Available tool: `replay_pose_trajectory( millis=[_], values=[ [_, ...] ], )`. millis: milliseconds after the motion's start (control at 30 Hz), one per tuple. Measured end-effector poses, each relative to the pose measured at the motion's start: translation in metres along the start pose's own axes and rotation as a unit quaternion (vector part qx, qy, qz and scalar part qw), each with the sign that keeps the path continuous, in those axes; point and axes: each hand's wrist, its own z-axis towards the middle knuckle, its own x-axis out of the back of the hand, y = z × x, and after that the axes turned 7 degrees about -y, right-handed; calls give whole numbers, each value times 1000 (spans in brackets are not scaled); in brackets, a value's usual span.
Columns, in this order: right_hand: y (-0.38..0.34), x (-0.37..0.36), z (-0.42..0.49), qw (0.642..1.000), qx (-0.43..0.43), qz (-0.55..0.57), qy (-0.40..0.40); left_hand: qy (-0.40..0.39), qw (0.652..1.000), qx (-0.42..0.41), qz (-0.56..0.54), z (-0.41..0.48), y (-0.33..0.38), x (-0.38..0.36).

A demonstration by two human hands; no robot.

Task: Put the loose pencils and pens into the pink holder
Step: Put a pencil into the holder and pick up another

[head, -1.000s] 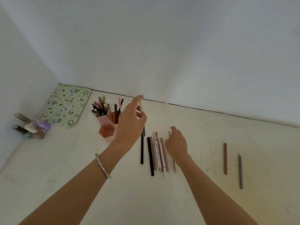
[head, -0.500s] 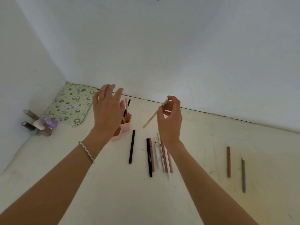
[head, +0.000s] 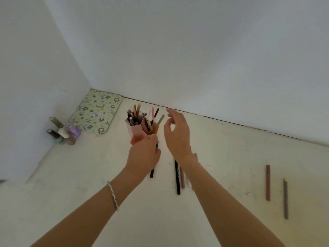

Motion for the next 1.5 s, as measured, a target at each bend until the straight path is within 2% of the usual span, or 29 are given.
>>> replay_pose_trajectory(
  millis=[67, 167, 267, 333, 400, 467, 500, 567, 700, 867, 967, 1067, 1167, 1267, 1367, 1433, 1500],
  values=[
    [9, 17, -2, 998, -47, 19, 44, -68, 995, 30, 71, 1, 1, -23],
    [24, 47, -3, 991, -99, 33, 83, -124, 978, 46, 162, 2, -3, -52],
    [39, 72, -10, 987, -124, 18, 96, -146, 972, 73, 169, 2, -5, -64],
    [54, 84, -18, 982, -165, -21, 84, -146, 980, 80, 113, 2, -1, -62],
    [72, 93, -28, 968, -235, -86, 18, -134, 989, 62, -22, 4, 8, -54],
    [88, 94, -40, 936, -311, -135, -96, -103, 985, 27, -135, 8, 24, -38],
    [93, 92, -47, 919, -335, -150, -146, -80, 984, 12, -161, 10, 32, -30],
    [97, 85, -60, 899, -352, -176, -192, -35, 981, -7, -191, 13, 45, -17],
    [96, 69, -72, 902, -312, -228, -193, 14, 980, -17, -195, 17, 57, -4],
    [95, 65, -68, 911, -276, -230, -204, 54, 969, -30, -238, 18, 54, -1],
    [87, 75, -54, 943, -231, -200, -130, 129, 965, -59, -220, 27, 42, 15],
    [69, 83, -32, 977, -170, -130, -7, 185, 966, -66, -166, 42, 26, 36],
    [47, 83, -18, 992, -109, -21, 65, 227, 971, -64, -44, 55, 16, 43],
    [30, 80, -12, 992, -78, 54, 85, 234, 966, -59, 89, 65, 9, 38],
    [16, 72, -9, 993, -48, 67, 89, 198, 959, -58, 195, 70, 1, 31],
    [6, 63, -7, 992, -21, 84, 90, 205, 961, -51, 177, 70, -4, 35],
    [-3, 52, -4, 991, 5, 97, 91, 264, 954, -66, 129, 69, -3, 46]
  ],
)
